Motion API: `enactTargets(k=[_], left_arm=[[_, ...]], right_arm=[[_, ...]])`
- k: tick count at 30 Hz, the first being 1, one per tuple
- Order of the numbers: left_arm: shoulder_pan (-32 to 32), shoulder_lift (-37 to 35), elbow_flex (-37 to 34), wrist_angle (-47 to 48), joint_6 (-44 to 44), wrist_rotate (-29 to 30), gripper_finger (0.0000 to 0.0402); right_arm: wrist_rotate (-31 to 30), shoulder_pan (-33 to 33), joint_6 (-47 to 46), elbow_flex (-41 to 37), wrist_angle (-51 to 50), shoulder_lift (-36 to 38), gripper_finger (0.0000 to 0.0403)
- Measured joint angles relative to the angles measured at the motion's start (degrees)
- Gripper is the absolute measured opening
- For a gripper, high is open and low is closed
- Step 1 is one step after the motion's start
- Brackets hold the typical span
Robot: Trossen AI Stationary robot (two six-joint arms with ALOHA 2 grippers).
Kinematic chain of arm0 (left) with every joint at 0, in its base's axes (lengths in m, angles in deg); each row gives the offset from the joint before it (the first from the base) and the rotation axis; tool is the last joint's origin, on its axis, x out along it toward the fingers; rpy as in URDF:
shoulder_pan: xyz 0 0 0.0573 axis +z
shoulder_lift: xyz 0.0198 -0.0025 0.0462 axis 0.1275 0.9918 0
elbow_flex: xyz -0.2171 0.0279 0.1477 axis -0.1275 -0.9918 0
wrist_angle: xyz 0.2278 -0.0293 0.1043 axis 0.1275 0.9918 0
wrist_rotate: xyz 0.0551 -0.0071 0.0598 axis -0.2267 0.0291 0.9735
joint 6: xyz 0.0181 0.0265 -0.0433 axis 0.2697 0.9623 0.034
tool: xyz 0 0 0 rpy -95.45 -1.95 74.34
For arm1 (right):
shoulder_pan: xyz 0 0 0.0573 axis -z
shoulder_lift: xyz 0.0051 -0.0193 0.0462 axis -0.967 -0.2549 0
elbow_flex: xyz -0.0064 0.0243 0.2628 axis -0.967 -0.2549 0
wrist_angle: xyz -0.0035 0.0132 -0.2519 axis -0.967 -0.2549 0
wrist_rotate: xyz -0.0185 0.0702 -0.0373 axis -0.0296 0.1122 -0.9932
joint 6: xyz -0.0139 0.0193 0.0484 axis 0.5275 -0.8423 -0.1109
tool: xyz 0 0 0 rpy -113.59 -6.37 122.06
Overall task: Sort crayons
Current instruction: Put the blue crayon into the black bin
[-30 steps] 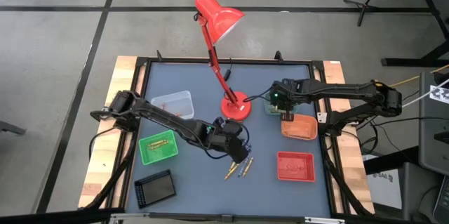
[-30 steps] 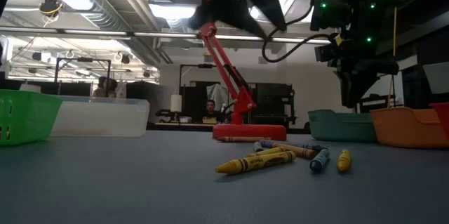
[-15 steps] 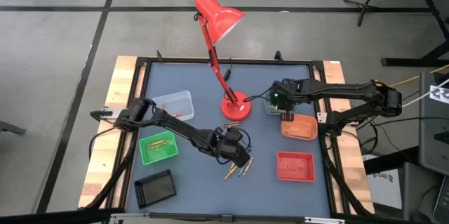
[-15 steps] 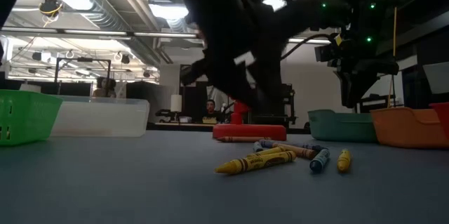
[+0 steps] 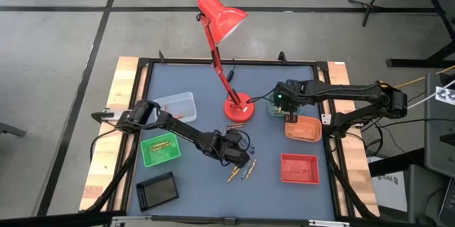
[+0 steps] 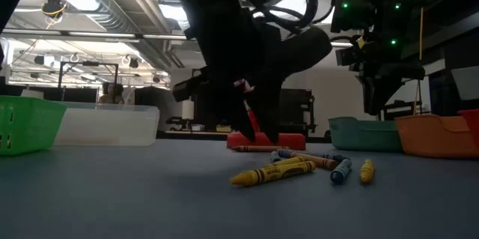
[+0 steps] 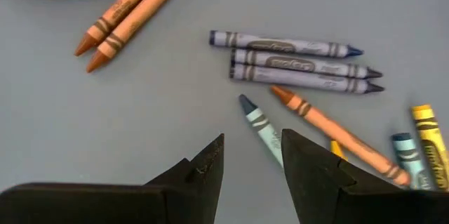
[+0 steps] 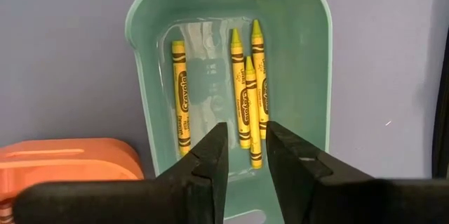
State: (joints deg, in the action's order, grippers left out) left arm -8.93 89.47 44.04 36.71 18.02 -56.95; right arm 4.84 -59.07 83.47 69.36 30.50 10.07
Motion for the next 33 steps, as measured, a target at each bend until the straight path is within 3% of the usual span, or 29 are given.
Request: enactTargets(k=[24,33], left_arm=[[-0.1,3.6,0.2,-2.3,-1.5,-2.3,0.0125],[0.1,3.7,0.2,-1.0,-1.4,-2.4,0.0051]], right_arm=[[0.0,0.0,0.0,0.0,0.4,0.0,0.0094],[0.0,0.0,0.0,0.0,1.8,0.0,0.0094]])
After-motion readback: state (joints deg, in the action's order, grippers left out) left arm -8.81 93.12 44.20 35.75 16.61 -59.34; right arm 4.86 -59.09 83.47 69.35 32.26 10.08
